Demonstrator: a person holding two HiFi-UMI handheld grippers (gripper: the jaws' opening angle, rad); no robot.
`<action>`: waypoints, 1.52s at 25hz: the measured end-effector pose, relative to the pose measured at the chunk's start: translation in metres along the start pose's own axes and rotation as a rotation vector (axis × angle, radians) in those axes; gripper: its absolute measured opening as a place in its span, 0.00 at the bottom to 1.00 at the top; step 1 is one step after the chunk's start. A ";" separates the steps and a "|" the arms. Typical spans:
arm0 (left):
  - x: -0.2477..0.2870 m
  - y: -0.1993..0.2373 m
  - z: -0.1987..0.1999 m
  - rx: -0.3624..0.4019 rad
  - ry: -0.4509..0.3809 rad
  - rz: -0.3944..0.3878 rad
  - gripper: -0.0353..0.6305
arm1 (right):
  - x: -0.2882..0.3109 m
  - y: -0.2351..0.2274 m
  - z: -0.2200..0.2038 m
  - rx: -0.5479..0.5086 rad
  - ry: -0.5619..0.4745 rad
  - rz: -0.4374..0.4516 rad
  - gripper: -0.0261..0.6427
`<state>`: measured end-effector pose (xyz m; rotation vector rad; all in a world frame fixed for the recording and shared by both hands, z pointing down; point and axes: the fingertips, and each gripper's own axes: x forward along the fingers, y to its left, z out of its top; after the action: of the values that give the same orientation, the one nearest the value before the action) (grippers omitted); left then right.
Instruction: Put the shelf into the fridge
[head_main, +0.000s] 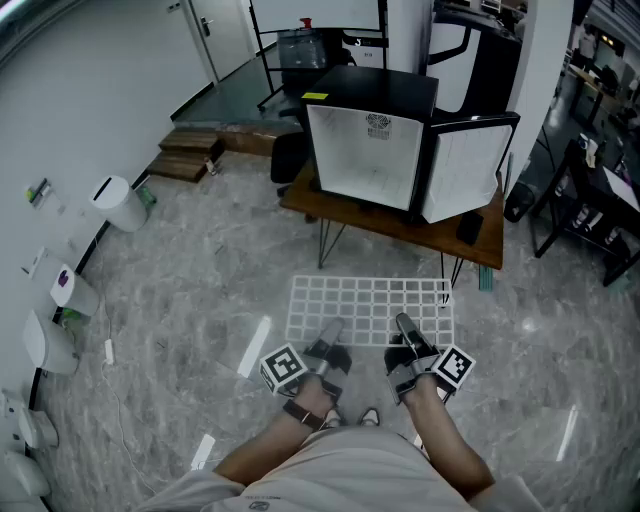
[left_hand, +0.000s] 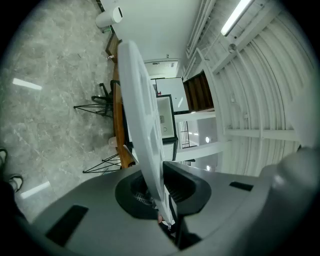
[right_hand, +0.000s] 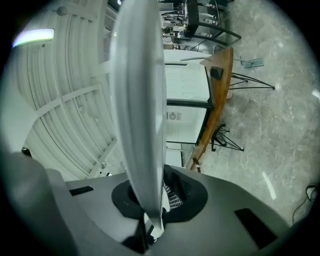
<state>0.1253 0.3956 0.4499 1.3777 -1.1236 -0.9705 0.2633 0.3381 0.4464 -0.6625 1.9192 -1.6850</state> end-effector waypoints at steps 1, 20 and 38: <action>0.000 0.000 0.000 -0.001 0.000 0.000 0.09 | 0.000 0.000 0.000 0.001 0.000 0.001 0.11; 0.004 -0.006 -0.005 0.010 -0.008 -0.012 0.09 | 0.000 0.003 0.008 0.027 0.009 0.020 0.11; 0.055 0.015 0.080 -0.017 0.020 -0.016 0.09 | 0.094 -0.014 0.007 0.027 -0.008 -0.002 0.11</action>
<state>0.0591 0.3239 0.4573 1.3821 -1.0881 -0.9738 0.1973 0.2699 0.4544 -0.6602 1.8876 -1.7032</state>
